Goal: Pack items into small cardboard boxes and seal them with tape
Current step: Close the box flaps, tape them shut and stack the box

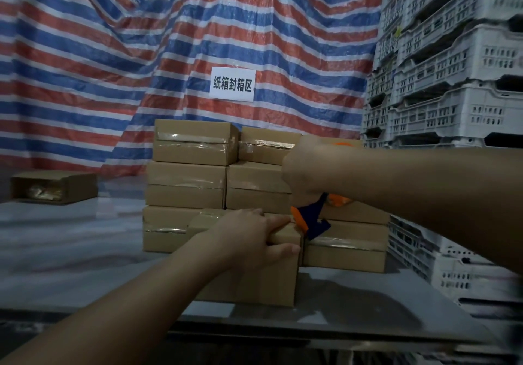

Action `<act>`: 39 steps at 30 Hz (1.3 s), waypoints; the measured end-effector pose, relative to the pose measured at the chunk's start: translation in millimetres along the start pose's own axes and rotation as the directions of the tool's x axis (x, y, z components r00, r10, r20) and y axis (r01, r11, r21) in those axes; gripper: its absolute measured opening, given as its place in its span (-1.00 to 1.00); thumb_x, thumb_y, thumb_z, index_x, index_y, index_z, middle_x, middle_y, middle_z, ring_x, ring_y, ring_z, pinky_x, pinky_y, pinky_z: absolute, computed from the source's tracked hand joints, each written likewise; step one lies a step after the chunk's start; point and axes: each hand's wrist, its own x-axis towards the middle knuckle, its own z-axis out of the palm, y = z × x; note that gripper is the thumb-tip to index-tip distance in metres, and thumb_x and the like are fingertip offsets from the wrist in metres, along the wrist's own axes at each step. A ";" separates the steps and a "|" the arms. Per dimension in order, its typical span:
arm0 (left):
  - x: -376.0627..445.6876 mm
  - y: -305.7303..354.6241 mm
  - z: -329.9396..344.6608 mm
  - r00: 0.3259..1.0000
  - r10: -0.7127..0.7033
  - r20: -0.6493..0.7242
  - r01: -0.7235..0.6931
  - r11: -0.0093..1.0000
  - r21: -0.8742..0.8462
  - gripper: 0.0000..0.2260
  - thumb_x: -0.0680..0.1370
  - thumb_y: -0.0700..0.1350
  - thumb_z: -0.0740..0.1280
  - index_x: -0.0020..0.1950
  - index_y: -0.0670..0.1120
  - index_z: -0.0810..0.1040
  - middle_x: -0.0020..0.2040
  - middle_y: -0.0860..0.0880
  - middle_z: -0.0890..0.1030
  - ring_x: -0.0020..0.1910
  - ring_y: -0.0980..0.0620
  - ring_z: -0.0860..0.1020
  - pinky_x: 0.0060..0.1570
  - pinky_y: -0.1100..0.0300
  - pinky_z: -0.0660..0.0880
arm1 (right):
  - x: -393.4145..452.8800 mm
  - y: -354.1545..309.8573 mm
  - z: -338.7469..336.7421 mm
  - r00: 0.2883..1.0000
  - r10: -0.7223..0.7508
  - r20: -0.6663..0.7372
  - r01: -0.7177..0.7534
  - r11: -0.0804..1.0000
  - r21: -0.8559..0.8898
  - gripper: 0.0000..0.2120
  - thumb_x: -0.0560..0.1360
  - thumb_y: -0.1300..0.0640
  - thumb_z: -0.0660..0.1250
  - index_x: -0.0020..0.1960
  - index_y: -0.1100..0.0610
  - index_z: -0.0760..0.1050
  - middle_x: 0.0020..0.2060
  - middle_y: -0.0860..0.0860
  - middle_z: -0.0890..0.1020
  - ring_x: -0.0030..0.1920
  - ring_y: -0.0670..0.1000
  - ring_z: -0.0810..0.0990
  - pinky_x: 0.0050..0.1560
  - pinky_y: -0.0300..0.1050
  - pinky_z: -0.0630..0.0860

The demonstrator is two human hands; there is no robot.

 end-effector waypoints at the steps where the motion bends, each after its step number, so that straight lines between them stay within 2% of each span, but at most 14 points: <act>1: -0.5 -0.2 -0.3 1.000 -0.002 -0.002 0.002 1.000 -0.006 -0.35 0.53 0.42 0.08 0.56 0.22 0.12 0.42 -0.10 0.41 0.33 -0.10 0.42 0.23 0.03 0.41 | -1.0 -4.4 6.3 0.998 -0.025 0.055 0.028 0.998 -0.056 -0.71 0.59 -0.10 0.28 -0.19 0.07 0.38 -0.27 0.01 0.48 -0.31 0.00 0.44 -0.32 -0.10 0.41; 3: -1.5 -1.9 -0.6 1.000 -0.009 -0.003 0.009 1.000 -0.010 -0.36 0.53 0.42 0.08 0.56 0.21 0.13 0.41 -0.10 0.41 0.33 -0.10 0.43 0.25 0.02 0.43 | 1.8 -17.5 36.4 0.980 -0.044 0.196 0.081 0.980 -0.183 -0.69 0.62 -0.15 0.19 -0.17 0.04 0.34 -0.14 0.04 0.53 -0.16 0.04 0.53 -0.19 -0.11 0.47; 6: -3.5 -2.2 0.8 1.000 -0.008 -0.021 0.008 1.000 0.004 -0.36 0.52 0.43 0.08 0.55 0.21 0.15 0.38 -0.09 0.44 0.30 -0.10 0.44 0.24 -0.02 0.44 | -5.0 -20.7 87.3 0.964 -0.030 0.263 0.046 0.997 -0.056 -0.62 0.67 -0.16 0.09 -0.18 0.07 0.35 -0.04 0.06 0.57 -0.10 0.05 0.55 -0.10 -0.09 0.46; 14: -0.5 -2.1 0.6 1.000 -0.016 -0.003 0.016 1.000 0.027 -0.33 0.51 0.45 0.05 0.56 0.21 0.12 0.47 -0.08 0.38 0.38 -0.10 0.39 0.29 -0.01 0.41 | -26.7 -6.6 148.5 0.989 0.112 -0.092 -0.082 0.955 0.285 -0.43 0.63 -0.34 -0.06 -0.29 0.03 0.38 -0.32 -0.01 0.54 -0.35 -0.05 0.46 -0.29 -0.15 0.35; 17: -0.4 -2.0 1.5 1.000 -0.018 -0.003 0.018 0.999 0.044 -0.32 0.51 0.46 0.04 0.57 0.21 0.10 0.46 -0.08 0.38 0.39 -0.10 0.39 0.29 -0.02 0.41 | -26.4 -17.7 169.9 0.980 0.178 -0.086 -0.104 0.834 0.542 -0.46 0.62 -0.35 -0.05 -0.20 0.01 0.45 -0.29 -0.04 0.57 -0.33 -0.09 0.51 -0.31 -0.20 0.38; 21: -0.6 -2.2 2.2 1.000 -0.014 0.000 0.013 0.998 0.068 -0.32 0.51 0.46 0.02 0.57 0.20 0.09 0.45 -0.08 0.39 0.38 -0.09 0.38 0.29 -0.02 0.40 | -26.3 -35.4 198.2 0.987 0.159 -0.023 -0.090 0.668 0.739 -0.50 0.62 -0.34 0.04 -0.03 0.03 0.54 -0.16 0.00 0.65 -0.17 -0.05 0.63 -0.07 -0.12 0.57; 25: -0.7 -2.4 2.2 1.000 -0.014 0.007 0.013 0.997 0.080 -0.32 0.51 0.46 0.01 0.57 0.21 0.08 0.46 -0.07 0.38 0.40 -0.11 0.36 0.32 -0.04 0.39 | -27.1 -41.8 209.6 0.993 0.090 0.080 -0.115 0.515 0.849 -0.57 0.62 -0.31 0.13 -0.13 0.00 0.50 -0.25 -0.03 0.60 -0.29 -0.08 0.55 -0.26 -0.22 0.44; 27: -1.0 -2.4 1.8 1.000 -0.012 0.007 0.012 0.997 0.075 -0.32 0.51 0.46 0.01 0.57 0.21 0.08 0.46 -0.07 0.38 0.41 -0.11 0.35 0.32 -0.05 0.38 | -26.7 -38.0 207.4 0.991 0.067 0.119 -0.136 0.529 0.838 -0.51 0.60 -0.35 0.11 -0.22 0.02 0.46 -0.32 -0.02 0.55 -0.38 -0.08 0.47 -0.28 -0.21 0.41; 29: -1.2 -2.1 2.4 1.000 -0.008 0.002 0.008 0.997 0.071 -0.32 0.51 0.45 0.02 0.57 0.20 0.08 0.46 -0.07 0.38 0.41 -0.10 0.35 0.31 -0.04 0.39 | -26.1 -31.7 195.4 0.986 0.084 0.144 -0.165 0.611 0.774 -0.39 0.55 -0.45 0.00 -0.30 0.03 0.43 -0.38 -0.02 0.51 -0.44 -0.09 0.42 -0.26 -0.20 0.44; 31: -0.6 -2.7 2.9 1.000 -0.006 -0.005 0.006 0.997 0.078 -0.33 0.52 0.45 0.03 0.57 0.20 0.08 0.46 -0.07 0.38 0.40 -0.10 0.35 0.30 -0.03 0.39 | -23.3 -23.5 171.8 0.980 0.186 0.065 -0.165 0.597 0.785 -0.27 0.48 -0.51 -0.17 -0.29 0.02 0.48 -0.39 -0.06 0.52 -0.41 -0.11 0.46 -0.19 -0.20 0.52; 33: 0.2 -3.1 3.5 1.000 -0.010 -0.001 0.010 0.997 0.082 -0.32 0.51 0.45 0.03 0.57 0.21 0.08 0.46 -0.06 0.38 0.41 -0.10 0.35 0.30 -0.03 0.39 | -16.5 -16.4 143.2 0.931 0.350 -0.106 -0.045 0.397 0.917 -0.28 0.47 -0.49 -0.20 -0.09 -0.05 0.57 -0.24 -0.14 0.56 -0.25 -0.19 0.50 -0.14 -0.23 0.47; 35: 1.0 -3.0 4.8 1.000 -0.013 -0.002 0.013 0.995 0.096 -0.32 0.51 0.45 0.03 0.57 0.20 0.09 0.47 -0.06 0.38 0.41 -0.09 0.35 0.29 -0.02 0.40 | -5.1 -13.4 112.5 0.873 0.450 -0.187 0.167 0.084 0.982 -0.45 0.54 -0.46 -0.12 0.00 -0.17 0.52 -0.11 -0.26 0.55 -0.09 -0.28 0.49 -0.12 -0.30 0.34; 37: 1.7 -2.9 5.6 1.000 -0.006 -0.018 0.008 0.994 0.105 -0.33 0.51 0.45 0.03 0.56 0.21 0.10 0.45 -0.06 0.40 0.39 -0.09 0.38 0.27 0.01 0.41 | 13.1 -14.4 86.3 0.886 0.427 -0.179 0.285 -0.199 0.938 -0.59 0.57 -0.40 -0.05 0.00 -0.22 0.48 -0.02 -0.27 0.58 0.10 -0.23 0.53 0.02 -0.22 0.36; 39: 2.1 -3.2 5.7 1.000 0.004 -0.025 -0.001 0.994 0.107 -0.33 0.52 0.45 0.02 0.57 0.20 0.11 0.43 -0.06 0.41 0.37 -0.07 0.40 0.23 0.03 0.42 | 34.8 -24.8 67.2 0.906 0.391 -0.161 0.302 -0.330 0.894 -0.67 0.66 -0.26 -0.04 0.07 -0.18 0.46 0.07 -0.22 0.57 0.24 -0.09 0.51 0.18 -0.10 0.35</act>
